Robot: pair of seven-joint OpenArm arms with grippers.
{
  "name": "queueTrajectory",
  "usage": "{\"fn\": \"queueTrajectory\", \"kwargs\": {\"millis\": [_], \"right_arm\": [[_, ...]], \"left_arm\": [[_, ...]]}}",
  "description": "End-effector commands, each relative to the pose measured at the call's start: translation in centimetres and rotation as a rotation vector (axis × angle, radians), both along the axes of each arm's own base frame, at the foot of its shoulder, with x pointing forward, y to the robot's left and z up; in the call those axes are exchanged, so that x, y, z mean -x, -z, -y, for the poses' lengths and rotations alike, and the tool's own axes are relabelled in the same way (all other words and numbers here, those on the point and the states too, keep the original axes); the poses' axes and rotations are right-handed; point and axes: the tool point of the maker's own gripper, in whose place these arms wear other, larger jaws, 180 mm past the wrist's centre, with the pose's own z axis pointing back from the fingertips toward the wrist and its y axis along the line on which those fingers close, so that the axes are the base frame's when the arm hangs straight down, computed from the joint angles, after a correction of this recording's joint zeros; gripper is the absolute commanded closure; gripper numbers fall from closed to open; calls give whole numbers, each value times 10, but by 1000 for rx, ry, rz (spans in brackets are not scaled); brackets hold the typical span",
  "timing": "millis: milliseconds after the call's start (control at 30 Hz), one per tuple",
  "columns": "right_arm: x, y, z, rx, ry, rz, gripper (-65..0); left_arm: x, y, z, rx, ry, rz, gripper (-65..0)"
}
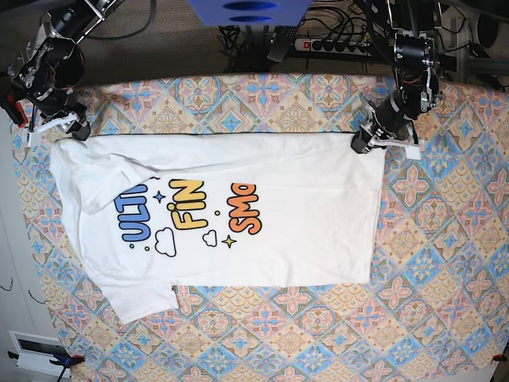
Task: Fold the T-shirt properly
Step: 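Hold the shoulders with both grippers and pull the shirt taut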
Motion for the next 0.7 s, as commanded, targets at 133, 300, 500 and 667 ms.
{"fn": "queueTrajectory", "kwargs": {"millis": [133, 300, 500, 667], "right_arm": [[-10, -6, 18, -7, 29, 34, -280], [-19, -4, 26, -33, 48, 36, -288], [-31, -1, 33, -60, 89, 67, -288], [-44, -1, 37, -89, 112, 87, -287]], "left_arm": [[-4, -4, -2, -4, 7, 11, 0], [-3, -4, -2, -4, 7, 10, 0], [-3, -4, -2, -4, 7, 8, 0], [5, 0, -3, -6, 6, -7, 0]]}}
